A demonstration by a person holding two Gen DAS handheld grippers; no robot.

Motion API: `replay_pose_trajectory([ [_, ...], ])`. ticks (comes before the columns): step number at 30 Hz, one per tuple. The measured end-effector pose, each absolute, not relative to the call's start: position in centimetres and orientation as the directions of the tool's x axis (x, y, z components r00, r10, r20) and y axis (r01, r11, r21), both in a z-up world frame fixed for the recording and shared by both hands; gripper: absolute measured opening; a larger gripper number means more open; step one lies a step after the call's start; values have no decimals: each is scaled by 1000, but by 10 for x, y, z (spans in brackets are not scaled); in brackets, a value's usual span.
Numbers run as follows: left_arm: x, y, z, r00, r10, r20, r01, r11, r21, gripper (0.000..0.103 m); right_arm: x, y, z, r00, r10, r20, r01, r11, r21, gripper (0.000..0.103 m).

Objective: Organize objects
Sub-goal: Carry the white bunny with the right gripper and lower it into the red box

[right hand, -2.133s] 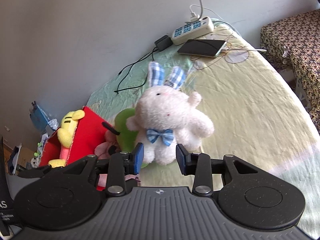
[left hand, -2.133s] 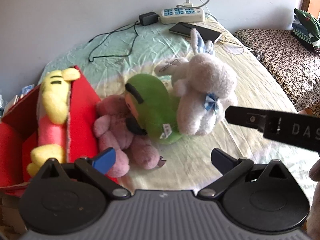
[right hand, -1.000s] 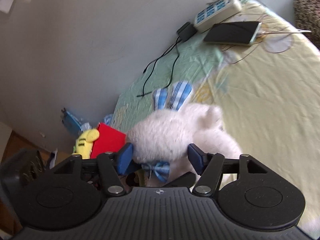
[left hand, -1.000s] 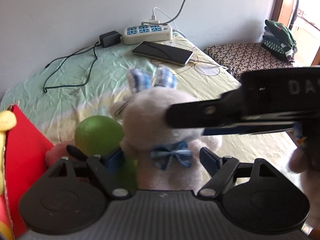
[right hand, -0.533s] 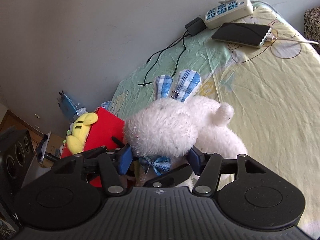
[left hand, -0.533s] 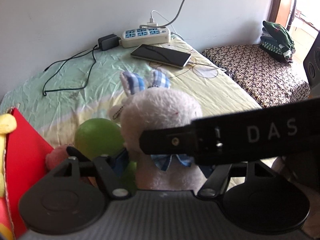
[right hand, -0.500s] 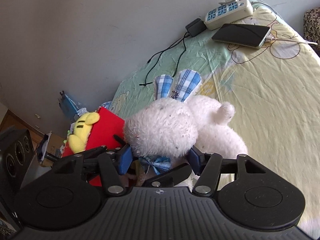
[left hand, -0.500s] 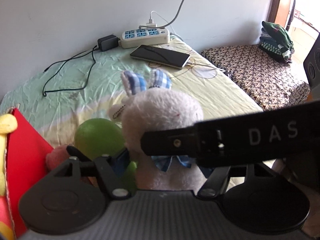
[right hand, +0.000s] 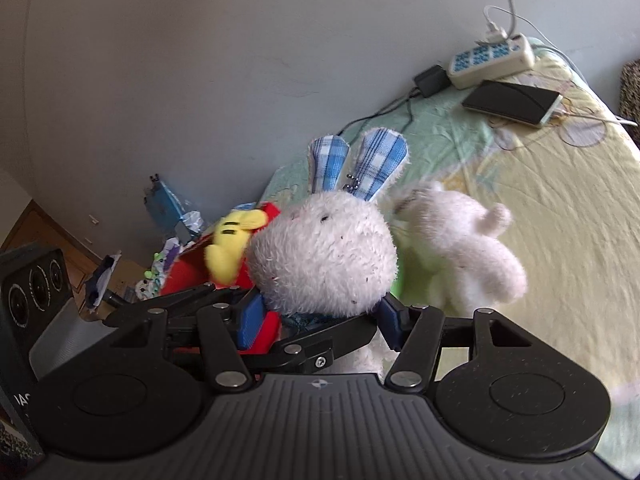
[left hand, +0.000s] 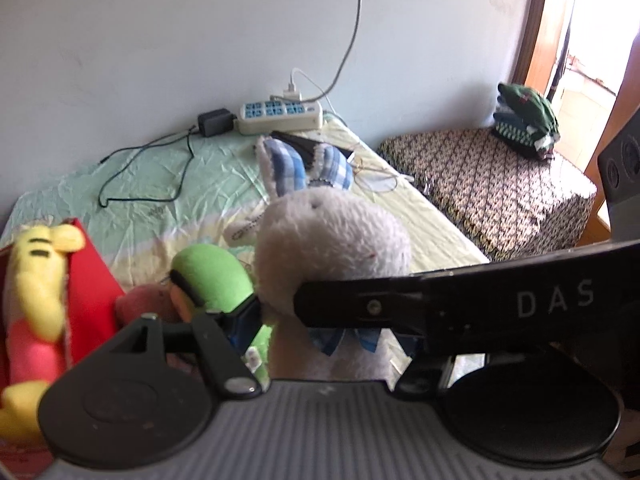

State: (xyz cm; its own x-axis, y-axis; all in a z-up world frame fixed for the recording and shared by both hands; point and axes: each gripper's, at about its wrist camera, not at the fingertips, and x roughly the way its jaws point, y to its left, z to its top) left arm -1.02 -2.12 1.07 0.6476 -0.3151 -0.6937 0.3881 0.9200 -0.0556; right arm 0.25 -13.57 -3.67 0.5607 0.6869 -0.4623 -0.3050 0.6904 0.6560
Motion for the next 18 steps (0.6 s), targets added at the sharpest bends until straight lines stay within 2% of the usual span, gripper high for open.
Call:
replay_pose_trajectory([
  [9, -42, 28, 42, 730, -279, -624, 310, 949, -62, 68, -1, -75, -7, 545, 727, -417, -400, 663, 633, 61],
  [18, -68, 102, 68, 801, -194, -566, 197, 979, -57, 68, 11, 9, 13, 499, 771, -397, -482, 627, 612, 61],
])
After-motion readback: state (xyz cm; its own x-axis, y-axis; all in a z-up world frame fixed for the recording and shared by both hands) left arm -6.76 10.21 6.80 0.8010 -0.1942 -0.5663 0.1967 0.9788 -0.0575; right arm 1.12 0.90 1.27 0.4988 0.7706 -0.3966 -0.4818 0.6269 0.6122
